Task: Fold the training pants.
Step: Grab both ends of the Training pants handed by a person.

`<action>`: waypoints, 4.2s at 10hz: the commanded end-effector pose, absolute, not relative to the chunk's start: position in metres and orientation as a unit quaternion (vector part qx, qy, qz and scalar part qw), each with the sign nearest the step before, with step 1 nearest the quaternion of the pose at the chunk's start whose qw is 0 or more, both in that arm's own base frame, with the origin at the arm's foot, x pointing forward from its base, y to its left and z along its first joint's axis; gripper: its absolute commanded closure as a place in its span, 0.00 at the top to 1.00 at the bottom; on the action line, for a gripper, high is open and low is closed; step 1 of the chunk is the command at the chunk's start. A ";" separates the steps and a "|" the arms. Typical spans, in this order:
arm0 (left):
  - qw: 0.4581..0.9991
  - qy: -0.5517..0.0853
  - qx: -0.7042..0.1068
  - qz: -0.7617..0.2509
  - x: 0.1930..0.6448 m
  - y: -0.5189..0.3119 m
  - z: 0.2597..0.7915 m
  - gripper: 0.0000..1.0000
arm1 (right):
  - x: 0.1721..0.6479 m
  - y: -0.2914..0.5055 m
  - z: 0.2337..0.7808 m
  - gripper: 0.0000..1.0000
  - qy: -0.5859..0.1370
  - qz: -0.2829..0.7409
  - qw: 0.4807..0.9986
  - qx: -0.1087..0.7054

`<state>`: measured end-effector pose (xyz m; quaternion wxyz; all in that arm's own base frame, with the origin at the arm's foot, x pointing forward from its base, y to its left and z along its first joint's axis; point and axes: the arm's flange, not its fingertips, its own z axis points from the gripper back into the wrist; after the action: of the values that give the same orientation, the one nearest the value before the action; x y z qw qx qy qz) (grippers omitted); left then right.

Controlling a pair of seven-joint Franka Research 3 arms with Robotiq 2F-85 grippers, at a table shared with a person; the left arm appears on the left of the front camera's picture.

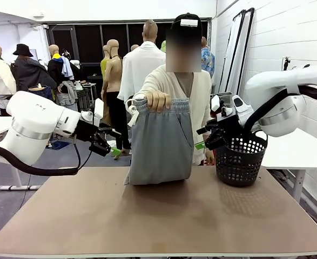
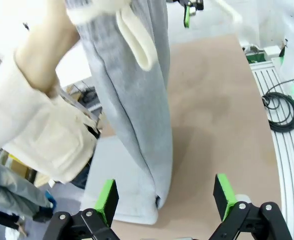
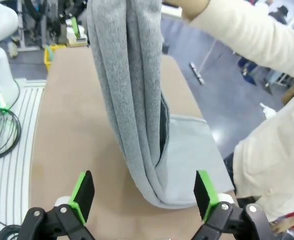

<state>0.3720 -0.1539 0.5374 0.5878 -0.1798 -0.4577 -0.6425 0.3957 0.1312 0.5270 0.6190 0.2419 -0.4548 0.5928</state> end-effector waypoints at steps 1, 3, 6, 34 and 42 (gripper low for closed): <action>0.552 -0.492 -0.186 -0.647 0.379 -0.159 0.531 1.00 | 0.409 0.134 0.524 1.00 -0.461 0.591 0.603 0.273; 0.573 -0.475 -0.180 -0.643 0.372 -0.155 0.540 1.00 | 0.399 0.133 0.525 1.00 -0.458 0.590 0.613 0.259; 0.573 -0.475 -0.180 -0.643 0.372 -0.155 0.540 1.00 | 0.399 0.133 0.525 1.00 -0.458 0.590 0.613 0.259; 0.520 -0.539 -0.350 -0.563 0.420 -0.205 0.545 1.00 | 0.434 0.160 0.541 1.00 -0.523 0.547 0.526 0.388; 0.516 -0.551 -0.362 -0.547 0.429 -0.214 0.550 1.00 | 0.432 0.177 0.546 1.00 -0.501 0.547 0.518 0.426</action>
<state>0.4239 -0.2084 0.5488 0.5180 -0.3518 -0.5426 -0.5599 0.4241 0.1703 0.5419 0.5219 0.4107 -0.4965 0.5589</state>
